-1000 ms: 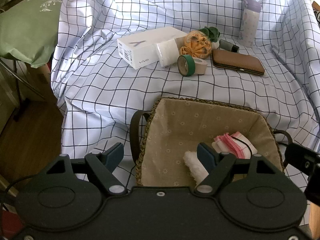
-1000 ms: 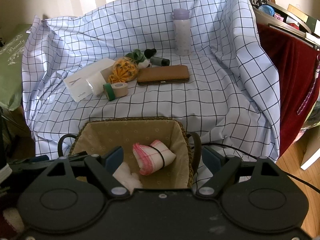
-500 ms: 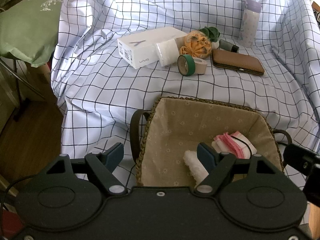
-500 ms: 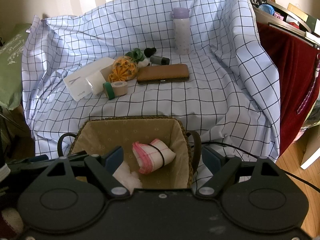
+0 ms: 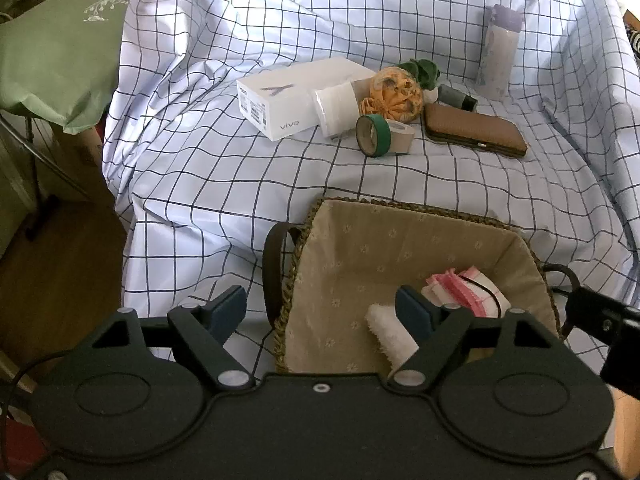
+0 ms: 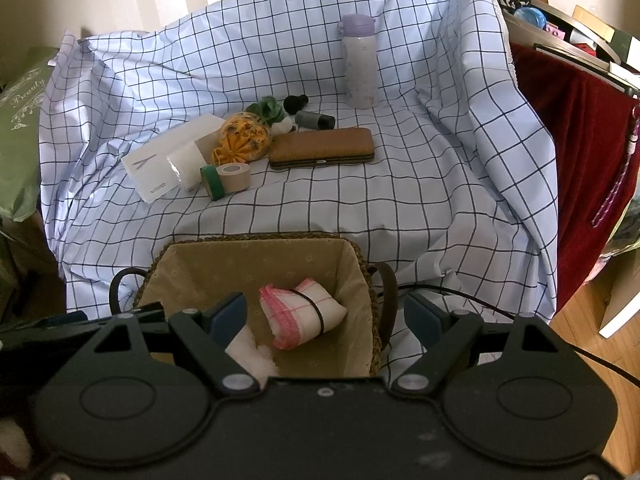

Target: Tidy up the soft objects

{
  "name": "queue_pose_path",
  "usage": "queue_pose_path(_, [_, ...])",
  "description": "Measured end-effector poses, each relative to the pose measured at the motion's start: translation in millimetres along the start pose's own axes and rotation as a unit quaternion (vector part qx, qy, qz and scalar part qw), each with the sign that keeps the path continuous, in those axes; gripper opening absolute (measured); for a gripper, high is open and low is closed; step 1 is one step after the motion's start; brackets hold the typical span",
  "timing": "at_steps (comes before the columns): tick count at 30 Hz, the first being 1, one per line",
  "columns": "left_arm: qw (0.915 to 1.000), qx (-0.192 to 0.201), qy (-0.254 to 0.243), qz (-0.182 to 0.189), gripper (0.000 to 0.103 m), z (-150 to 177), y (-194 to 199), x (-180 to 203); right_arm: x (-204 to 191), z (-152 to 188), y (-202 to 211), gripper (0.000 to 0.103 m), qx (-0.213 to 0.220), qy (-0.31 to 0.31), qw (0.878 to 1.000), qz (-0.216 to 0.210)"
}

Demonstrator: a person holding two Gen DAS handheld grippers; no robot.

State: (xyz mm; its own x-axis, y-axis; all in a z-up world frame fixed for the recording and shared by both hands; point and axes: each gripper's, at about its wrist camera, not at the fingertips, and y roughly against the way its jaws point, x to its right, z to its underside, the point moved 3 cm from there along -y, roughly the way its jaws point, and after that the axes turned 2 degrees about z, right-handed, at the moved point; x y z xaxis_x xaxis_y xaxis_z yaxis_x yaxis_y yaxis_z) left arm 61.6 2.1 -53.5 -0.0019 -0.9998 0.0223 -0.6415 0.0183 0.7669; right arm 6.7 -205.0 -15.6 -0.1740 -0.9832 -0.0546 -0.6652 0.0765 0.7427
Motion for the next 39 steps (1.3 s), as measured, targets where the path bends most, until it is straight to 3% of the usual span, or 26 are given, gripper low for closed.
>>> queue_pose_path(7, [0.9999,0.013,0.005,0.002,0.088,-5,3,-4,-2,-3,-4,0.087,0.003,0.009,1.000,0.006])
queue_pose_path(20, [0.9998,0.012,-0.011,-0.008,0.090,-29,-10,-8,-1,-25,-23,0.090,0.000,0.000,1.000,0.011])
queue_pose_path(39, [0.9993,-0.032,-0.017,0.005,0.089,-70,-69,-8,-9,-67,-82,0.090,-0.042,0.004,0.999,0.023])
